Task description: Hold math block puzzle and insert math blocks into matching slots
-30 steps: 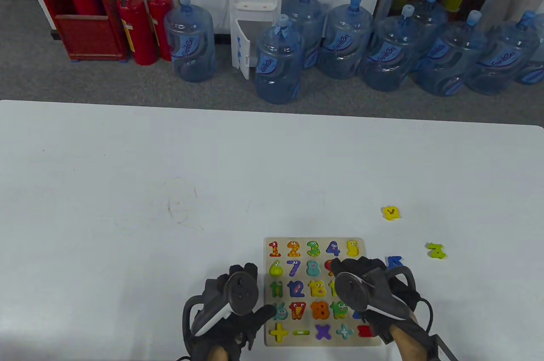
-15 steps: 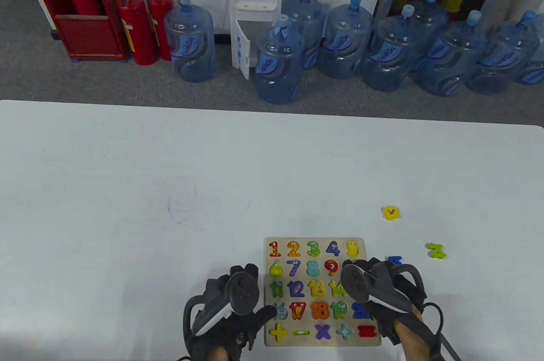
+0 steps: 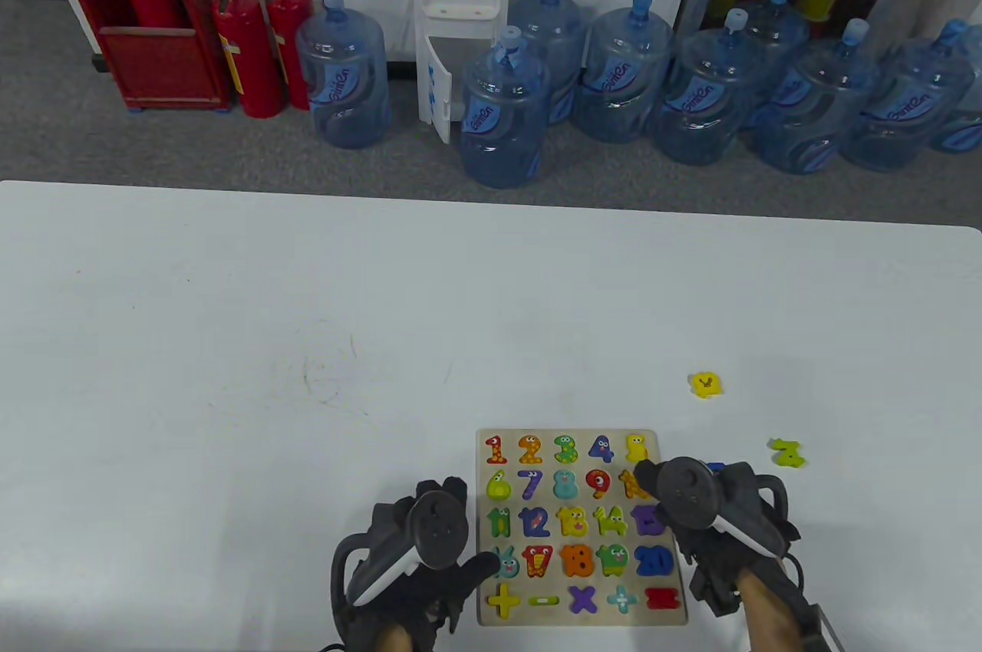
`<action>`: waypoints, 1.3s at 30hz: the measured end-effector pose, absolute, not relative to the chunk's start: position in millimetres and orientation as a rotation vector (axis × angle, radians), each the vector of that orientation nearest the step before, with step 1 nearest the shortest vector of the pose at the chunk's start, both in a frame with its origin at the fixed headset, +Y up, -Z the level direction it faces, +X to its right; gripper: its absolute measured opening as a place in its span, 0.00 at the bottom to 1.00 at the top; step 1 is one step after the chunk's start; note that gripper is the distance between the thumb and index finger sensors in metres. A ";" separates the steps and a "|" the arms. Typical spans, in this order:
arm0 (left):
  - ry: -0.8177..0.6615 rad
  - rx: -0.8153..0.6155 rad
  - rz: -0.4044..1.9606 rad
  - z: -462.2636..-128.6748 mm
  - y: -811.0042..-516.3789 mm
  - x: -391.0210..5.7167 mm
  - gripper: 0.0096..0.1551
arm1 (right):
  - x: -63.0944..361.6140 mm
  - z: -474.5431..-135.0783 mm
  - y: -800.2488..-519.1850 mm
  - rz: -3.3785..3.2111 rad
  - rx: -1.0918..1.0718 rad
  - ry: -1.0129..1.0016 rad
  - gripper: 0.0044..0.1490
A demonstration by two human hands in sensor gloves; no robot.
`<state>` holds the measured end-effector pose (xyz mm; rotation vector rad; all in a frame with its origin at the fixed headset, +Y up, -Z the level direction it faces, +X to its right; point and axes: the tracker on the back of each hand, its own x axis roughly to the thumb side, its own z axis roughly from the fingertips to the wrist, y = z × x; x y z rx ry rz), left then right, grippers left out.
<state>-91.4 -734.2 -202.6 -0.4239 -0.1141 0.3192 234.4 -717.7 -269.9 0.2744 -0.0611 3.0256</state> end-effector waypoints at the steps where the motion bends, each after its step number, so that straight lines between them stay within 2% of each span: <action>1: -0.114 -0.425 0.319 -202.7 -734.3 -91.3 0.56 | 240.0 -270.1 -716.2 3.048 0.207 -0.139 0.36; 3: -0.114 -0.426 0.317 -202.6 -734.2 -91.2 0.56 | 250.2 -271.6 -716.4 3.101 0.084 -0.213 0.37; 5: -0.115 -0.427 0.317 -202.6 -734.1 -91.1 0.56 | 260.6 -274.3 -720.4 3.141 -0.013 -0.186 0.39; 11: -0.115 -0.430 0.316 -202.8 -734.2 -90.9 0.56 | 279.8 -283.7 -742.6 3.210 -0.134 0.200 0.49; 16: -0.116 -0.431 0.314 -202.7 -734.1 -90.7 0.56 | 276.4 -288.0 -756.4 3.273 -0.134 0.464 0.47; 19: -0.116 -0.432 0.314 -202.8 -734.3 -90.6 0.56 | 273.4 -287.5 -750.1 3.276 -0.156 0.251 0.42; 31: -0.118 -0.434 0.317 -202.6 -734.5 -90.3 0.56 | 273.0 -283.1 -749.4 3.268 -0.114 0.204 0.38; 37: -0.113 -0.442 0.313 -202.9 -735.4 -90.5 0.56 | 273.1 -281.8 -737.4 3.207 -0.069 0.156 0.33; 39: -0.112 -0.440 0.314 -202.7 -735.2 -90.8 0.56 | 272.5 -279.4 -733.5 3.207 -0.023 0.211 0.33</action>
